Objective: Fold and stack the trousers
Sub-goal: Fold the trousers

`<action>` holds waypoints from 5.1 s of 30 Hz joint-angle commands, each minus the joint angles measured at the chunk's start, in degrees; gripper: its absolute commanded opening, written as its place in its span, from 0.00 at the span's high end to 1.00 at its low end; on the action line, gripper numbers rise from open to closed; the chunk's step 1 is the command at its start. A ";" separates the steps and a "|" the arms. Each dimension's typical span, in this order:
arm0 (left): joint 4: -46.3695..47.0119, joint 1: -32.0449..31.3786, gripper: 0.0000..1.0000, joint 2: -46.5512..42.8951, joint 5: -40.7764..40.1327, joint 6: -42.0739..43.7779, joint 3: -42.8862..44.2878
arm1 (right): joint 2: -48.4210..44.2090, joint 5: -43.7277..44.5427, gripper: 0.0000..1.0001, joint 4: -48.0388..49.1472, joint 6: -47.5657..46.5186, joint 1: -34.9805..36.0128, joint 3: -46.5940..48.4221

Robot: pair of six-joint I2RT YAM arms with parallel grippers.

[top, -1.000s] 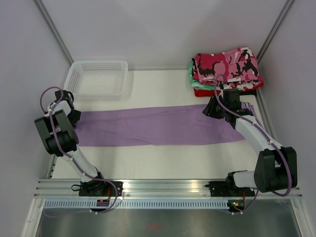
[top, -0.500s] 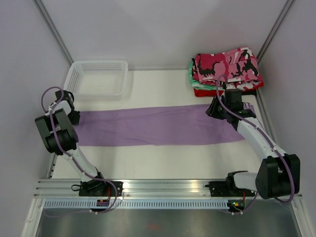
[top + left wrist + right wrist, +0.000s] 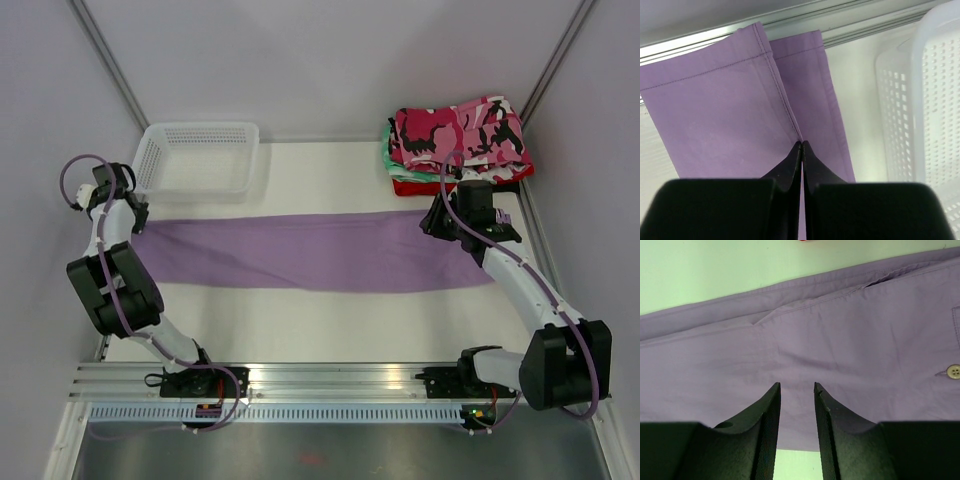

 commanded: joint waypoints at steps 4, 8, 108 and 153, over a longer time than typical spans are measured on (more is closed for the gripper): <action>2.24 0.06 0.98 3.90 0.72 2.10 4.94 | 1.00 -0.13 0.61 2.72 -0.46 0.23 -0.11; 3.12 -0.56 0.98 6.01 0.81 1.84 5.21 | 1.26 0.40 0.61 3.07 -0.82 0.23 -0.20; 5.49 -4.95 0.91 19.20 -3.59 9.04 14.61 | 48.90 -8.30 1.00 7.46 -47.31 17.45 35.22; 16.04 10.96 0.26 -2.78 4.23 11.77 -18.96 | 20.95 -19.37 0.23 16.42 -15.23 21.32 10.44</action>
